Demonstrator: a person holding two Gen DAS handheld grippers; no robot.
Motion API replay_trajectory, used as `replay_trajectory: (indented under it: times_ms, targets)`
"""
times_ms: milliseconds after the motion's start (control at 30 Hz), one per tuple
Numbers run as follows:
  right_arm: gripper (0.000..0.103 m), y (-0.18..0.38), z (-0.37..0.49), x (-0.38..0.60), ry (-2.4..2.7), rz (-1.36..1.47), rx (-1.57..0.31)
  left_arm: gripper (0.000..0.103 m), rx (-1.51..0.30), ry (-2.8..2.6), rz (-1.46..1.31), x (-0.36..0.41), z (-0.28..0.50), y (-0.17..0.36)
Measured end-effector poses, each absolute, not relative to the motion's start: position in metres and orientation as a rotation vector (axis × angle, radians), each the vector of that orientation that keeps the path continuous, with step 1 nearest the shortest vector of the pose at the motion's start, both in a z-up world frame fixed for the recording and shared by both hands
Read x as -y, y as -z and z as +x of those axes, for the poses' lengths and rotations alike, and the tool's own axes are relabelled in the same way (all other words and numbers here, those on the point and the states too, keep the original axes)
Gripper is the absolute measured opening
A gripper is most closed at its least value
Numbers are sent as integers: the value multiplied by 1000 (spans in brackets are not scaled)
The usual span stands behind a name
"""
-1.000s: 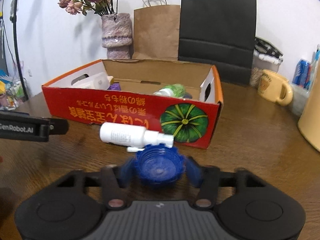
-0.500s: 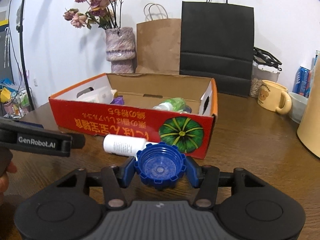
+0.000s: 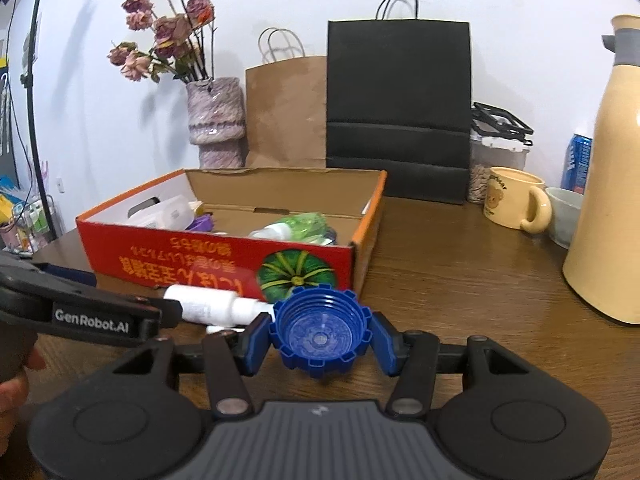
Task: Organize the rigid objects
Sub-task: 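Grasp the white spray bottle with the left tool while the right tool holds the blue cap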
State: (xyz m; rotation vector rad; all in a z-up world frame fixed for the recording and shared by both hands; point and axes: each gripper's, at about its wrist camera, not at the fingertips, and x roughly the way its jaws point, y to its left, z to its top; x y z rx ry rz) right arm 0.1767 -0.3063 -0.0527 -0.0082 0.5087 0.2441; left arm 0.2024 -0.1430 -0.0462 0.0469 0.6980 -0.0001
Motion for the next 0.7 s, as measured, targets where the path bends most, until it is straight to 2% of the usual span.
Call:
replay_trajectory:
  times_ms: [700]
  targets:
    - [52, 55, 188, 369, -159, 32, -480, 103, -708, -49, 24, 209, 229, 59]
